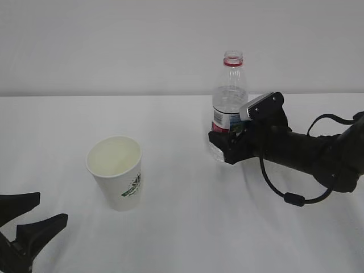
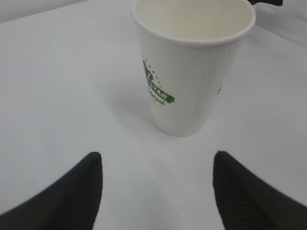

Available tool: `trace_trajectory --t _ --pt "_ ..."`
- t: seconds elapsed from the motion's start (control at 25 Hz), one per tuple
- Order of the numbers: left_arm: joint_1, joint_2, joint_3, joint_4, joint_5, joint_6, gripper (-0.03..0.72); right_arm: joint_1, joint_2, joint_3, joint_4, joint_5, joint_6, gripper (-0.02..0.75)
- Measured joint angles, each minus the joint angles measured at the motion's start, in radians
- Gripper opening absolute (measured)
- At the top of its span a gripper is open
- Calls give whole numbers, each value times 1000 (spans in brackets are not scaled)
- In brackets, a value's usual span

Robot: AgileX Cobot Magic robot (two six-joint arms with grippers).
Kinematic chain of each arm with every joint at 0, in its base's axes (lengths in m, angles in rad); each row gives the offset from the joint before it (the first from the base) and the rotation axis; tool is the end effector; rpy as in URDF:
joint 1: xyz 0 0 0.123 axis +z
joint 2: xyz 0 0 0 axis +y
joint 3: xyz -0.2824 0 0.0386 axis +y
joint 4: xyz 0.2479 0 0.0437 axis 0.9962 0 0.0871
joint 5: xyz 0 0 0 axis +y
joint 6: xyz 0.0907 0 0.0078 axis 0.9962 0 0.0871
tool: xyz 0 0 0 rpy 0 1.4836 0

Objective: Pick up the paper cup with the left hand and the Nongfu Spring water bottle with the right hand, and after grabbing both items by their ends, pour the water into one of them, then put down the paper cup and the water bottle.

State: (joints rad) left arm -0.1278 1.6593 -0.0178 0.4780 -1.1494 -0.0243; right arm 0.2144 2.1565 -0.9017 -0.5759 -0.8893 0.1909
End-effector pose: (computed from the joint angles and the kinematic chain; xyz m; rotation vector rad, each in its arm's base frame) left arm 0.1576 -0.0588 0.1144 0.5780 1.9143 -0.4005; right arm 0.3669 0.1192 0.0853 -0.6732 1.8027 0.4332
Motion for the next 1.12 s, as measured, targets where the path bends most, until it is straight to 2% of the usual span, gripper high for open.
trace_trajectory --t 0.68,0.84,0.92,1.12 --pt "0 0 0 -6 0 0 524 -10 -343 230 30 3 -13 521" --pt "0 0 0 -6 0 0 528 -11 -435 287 37 55 -17 521" --pt "0 0 0 -6 0 0 550 -11 -480 320 37 77 -21 521" --pt "0 7 -10 1 0 -6 661 -11 -593 382 37 114 -23 521"
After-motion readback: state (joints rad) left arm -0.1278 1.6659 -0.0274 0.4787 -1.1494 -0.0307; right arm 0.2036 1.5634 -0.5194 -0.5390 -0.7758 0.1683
